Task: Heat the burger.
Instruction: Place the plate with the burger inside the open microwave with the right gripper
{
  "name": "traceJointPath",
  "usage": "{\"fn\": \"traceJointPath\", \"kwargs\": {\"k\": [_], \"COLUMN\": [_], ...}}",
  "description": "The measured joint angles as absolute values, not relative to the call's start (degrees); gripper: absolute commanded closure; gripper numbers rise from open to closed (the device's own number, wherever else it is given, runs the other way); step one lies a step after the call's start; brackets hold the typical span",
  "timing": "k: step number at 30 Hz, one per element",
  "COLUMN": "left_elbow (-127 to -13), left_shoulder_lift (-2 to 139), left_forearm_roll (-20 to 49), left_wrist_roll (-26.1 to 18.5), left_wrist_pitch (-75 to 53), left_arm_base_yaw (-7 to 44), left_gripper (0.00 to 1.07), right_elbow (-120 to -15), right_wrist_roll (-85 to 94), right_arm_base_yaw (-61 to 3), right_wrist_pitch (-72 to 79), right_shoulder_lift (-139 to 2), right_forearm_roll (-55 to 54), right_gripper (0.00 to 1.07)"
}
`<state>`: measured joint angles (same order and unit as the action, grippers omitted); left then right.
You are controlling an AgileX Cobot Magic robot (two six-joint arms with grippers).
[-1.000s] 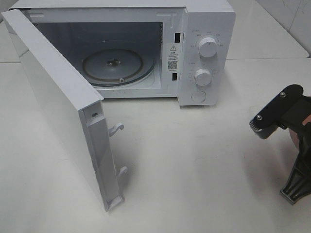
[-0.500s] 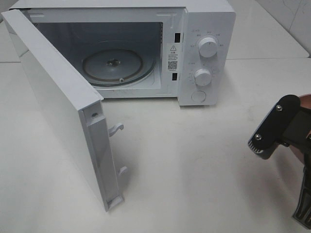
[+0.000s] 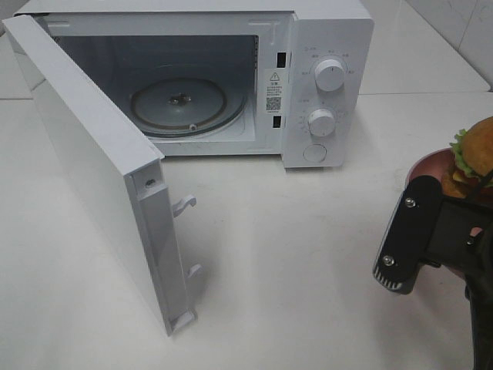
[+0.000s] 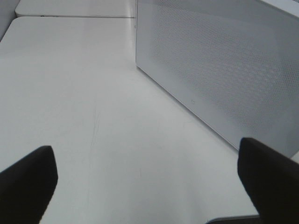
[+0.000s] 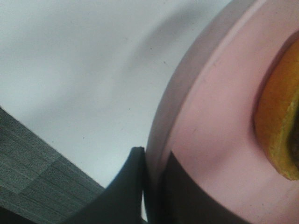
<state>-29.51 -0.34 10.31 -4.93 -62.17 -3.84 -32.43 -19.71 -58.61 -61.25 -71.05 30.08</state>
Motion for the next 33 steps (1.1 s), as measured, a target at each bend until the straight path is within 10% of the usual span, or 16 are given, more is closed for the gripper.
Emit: {"fn": "traceJointPath", "kwargs": {"k": [33], "left_elbow": [-29.51], "left_shoulder_lift": [-0.34], "left_forearm_roll": [10.31], "left_wrist_roll": [-4.93], "left_wrist_pitch": [-62.17], "left_arm_base_yaw": [-3.84], "left_gripper": [0.09], "right_elbow": [-32.43], "right_wrist_roll": [10.54], "right_arm_base_yaw": [-58.67], "right_wrist_pitch": [-48.36], "right_shoulder_lift": [-71.05], "right_forearm_roll": [33.29], "right_gripper": [1.06]}}
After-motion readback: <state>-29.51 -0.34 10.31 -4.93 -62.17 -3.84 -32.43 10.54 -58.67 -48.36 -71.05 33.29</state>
